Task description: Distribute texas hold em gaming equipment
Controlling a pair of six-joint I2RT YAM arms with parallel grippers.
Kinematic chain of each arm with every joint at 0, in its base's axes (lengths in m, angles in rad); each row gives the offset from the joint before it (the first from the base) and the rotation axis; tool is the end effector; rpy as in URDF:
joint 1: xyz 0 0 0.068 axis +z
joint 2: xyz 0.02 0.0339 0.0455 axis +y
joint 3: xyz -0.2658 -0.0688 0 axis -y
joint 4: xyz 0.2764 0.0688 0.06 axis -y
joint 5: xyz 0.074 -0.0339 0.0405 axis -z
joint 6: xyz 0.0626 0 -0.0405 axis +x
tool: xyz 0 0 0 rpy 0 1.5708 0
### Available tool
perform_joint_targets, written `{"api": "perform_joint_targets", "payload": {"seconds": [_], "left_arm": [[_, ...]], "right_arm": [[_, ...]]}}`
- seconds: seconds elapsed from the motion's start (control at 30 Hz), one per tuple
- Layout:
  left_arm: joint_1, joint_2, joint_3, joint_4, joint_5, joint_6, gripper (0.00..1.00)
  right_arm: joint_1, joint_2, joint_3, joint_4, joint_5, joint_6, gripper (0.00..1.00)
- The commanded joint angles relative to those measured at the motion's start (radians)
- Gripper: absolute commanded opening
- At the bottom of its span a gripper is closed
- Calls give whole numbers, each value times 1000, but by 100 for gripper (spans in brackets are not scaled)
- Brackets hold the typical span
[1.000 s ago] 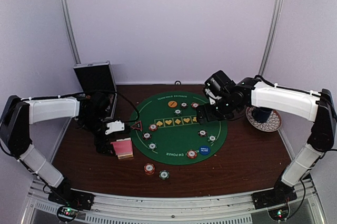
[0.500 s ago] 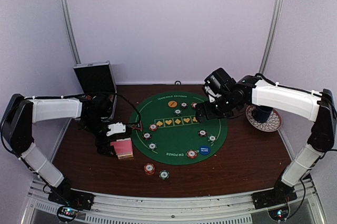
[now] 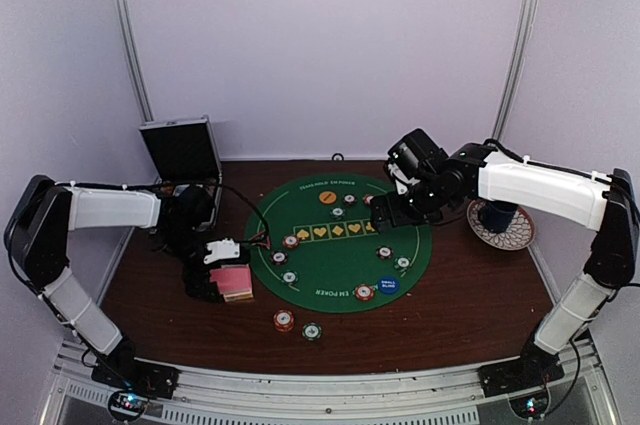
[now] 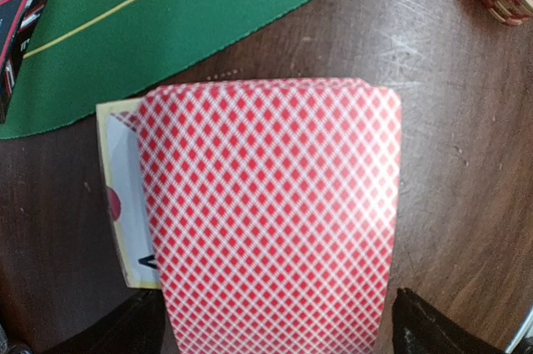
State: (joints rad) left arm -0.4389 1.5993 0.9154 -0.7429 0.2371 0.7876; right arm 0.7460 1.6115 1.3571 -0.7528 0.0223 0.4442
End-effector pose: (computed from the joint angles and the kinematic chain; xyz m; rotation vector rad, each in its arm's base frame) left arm 0.2645 -0.1404 0.1176 1.7147 2.3926 -0.3085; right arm 0.2847 0.2612 0.2521 -0.3875 2.6052 0.4031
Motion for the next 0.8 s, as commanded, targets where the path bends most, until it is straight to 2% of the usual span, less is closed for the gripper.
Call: {"api": "perform_joint_targets", "payload": {"seconds": [0.0, 0.5, 0.77], "left_arm": [[-4, 19, -18, 53, -8, 22, 97], [-4, 22, -57, 113, -19, 75, 98], [-4, 39, -47, 126, -27, 76, 92]], "right_arm": [[8, -22, 33, -12, -14, -3, 100], [16, -15, 33, -5, -48, 2, 96], [19, -21, 26, -4, -60, 3, 93]]}}
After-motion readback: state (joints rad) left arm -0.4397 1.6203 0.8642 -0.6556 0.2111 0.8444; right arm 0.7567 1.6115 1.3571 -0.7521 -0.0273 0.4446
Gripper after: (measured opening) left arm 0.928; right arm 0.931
